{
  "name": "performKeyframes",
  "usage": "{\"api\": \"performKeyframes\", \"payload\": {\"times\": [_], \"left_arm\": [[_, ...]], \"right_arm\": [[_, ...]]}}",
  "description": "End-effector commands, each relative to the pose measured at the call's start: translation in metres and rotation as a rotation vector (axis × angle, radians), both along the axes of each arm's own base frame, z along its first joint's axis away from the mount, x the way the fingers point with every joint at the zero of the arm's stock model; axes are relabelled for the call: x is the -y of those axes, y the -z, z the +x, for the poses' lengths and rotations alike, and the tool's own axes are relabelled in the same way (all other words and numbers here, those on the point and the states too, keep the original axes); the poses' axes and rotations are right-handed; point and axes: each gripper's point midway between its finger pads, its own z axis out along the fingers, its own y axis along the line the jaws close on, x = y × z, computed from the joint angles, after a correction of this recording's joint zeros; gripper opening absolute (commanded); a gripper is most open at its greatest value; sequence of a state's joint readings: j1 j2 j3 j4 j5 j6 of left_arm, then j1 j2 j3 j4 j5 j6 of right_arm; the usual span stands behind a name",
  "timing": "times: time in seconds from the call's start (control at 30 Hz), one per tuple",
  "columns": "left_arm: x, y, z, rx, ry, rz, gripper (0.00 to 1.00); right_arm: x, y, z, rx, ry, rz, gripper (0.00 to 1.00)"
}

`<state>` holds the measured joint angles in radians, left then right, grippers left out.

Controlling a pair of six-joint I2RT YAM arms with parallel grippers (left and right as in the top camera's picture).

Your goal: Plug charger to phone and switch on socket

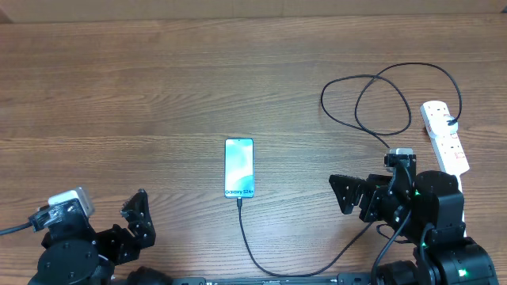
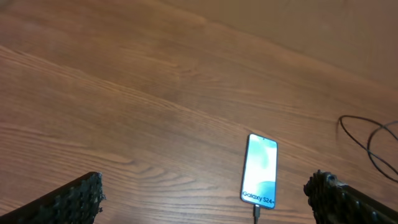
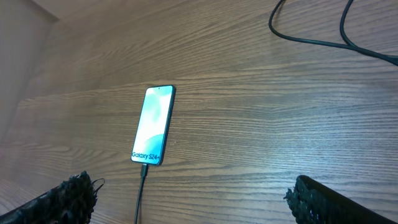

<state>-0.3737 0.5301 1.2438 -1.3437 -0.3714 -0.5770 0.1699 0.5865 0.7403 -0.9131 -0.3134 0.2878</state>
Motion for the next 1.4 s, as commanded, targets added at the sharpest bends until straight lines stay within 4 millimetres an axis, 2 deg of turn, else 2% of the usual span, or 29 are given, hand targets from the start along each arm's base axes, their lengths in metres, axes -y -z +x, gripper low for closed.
{"api": "performKeyframes", "payload": {"times": [0.0,0.23,0.57,0.97,1.13,1.37], "left_arm": [[0.0,0.002,-0.006,-0.011,-0.004,-0.023,1.0],[-0.004,0.018,-0.018,-0.09,-0.003,0.006,1.0],[-0.008,0.019,-0.02,-0.097,-0.025,0.007,1.0],[-0.025,0.017,-0.027,-0.076,-0.161,-0.006,1.0],[-0.031,0.01,-0.045,0.011,-0.184,-0.032,1.0],[-0.039,0.002,-0.08,0.183,-0.196,-0.082,1.0]], "right_arm": [[0.001,-0.006,0.002,0.021,0.006,-0.001,1.0],[0.001,-0.005,0.001,0.015,0.006,-0.002,1.0],[0.001,-0.004,0.0,0.009,0.006,-0.003,1.0],[0.001,-0.004,0.0,0.009,0.006,-0.003,1.0],[0.001,-0.004,0.0,0.009,0.006,-0.003,1.0],[0.001,-0.004,0.0,0.009,0.006,-0.003,1.0]]}}
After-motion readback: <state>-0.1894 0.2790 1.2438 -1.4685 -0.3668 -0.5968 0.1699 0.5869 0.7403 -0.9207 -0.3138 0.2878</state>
